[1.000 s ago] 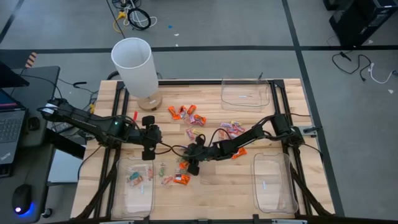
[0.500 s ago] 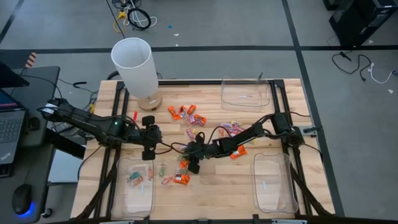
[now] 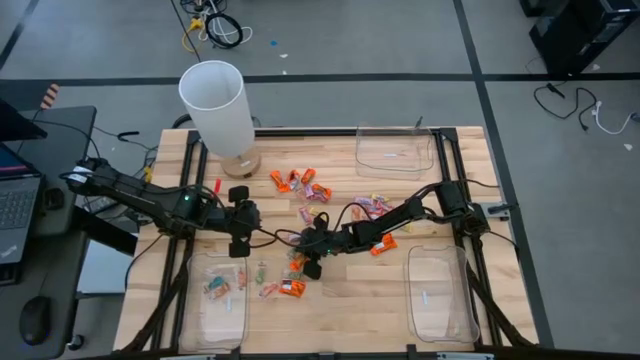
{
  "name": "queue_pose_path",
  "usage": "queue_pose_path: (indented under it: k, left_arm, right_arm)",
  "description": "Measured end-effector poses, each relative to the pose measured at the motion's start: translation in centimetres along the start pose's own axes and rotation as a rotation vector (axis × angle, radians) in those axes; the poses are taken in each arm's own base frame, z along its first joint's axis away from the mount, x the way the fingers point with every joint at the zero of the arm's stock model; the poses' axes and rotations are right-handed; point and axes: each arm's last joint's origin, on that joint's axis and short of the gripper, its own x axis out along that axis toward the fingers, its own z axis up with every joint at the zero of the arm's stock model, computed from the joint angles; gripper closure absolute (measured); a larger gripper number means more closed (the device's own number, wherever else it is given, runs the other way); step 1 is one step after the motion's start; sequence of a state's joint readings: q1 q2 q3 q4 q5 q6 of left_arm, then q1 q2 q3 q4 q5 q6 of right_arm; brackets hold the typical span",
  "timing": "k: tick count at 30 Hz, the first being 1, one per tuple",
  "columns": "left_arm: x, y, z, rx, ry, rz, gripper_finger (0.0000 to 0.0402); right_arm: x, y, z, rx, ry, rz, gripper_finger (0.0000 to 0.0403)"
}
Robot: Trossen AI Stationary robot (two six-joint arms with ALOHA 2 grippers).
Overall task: Sort candy
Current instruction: Put the green gummy into the bottom left transparent bin
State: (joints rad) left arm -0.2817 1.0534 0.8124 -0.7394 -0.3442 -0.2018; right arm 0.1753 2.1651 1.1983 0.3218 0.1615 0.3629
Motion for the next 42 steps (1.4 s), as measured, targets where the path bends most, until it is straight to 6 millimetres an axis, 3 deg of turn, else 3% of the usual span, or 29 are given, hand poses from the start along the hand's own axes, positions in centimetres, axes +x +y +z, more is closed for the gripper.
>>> queue_pose_path:
  k: [11,14,21,27,35,42]
  left_arm:
    - [-0.1,-0.5,1.1,-0.026,-0.095,-0.121,0.0323]
    - [-0.1,-0.7,1.4,-0.033,-0.118,-0.175,0.0323]
    - [-0.3,-0.9,2.1,-0.073,-0.184,-0.233,0.0322]
    - [-0.8,-0.9,3.9,-0.161,-0.373,-0.205,0.0302]
    - [-1.0,-0.3,4.4,-0.251,-0.455,-0.036,0.0266]
    - [-1.3,-0.3,5.0,-0.274,-0.523,-0.028,0.0248]
  right_arm:
    - [-4.0,1.4,4.4,-0.082,-0.166,-0.023,0.0403]
    - [-5.4,2.3,5.3,-0.174,-0.239,-0.151,0.0403]
    - [-8.1,4.6,6.0,-0.451,-0.357,-0.682,0.0403]
    - [-9.2,5.7,6.7,-0.549,-0.382,-0.853,0.0403]
    - [-10.1,6.0,8.0,-0.626,-0.423,-0.924,0.0403]
    - [-10.8,6.2,8.7,-0.666,-0.463,-0.94,0.0403]
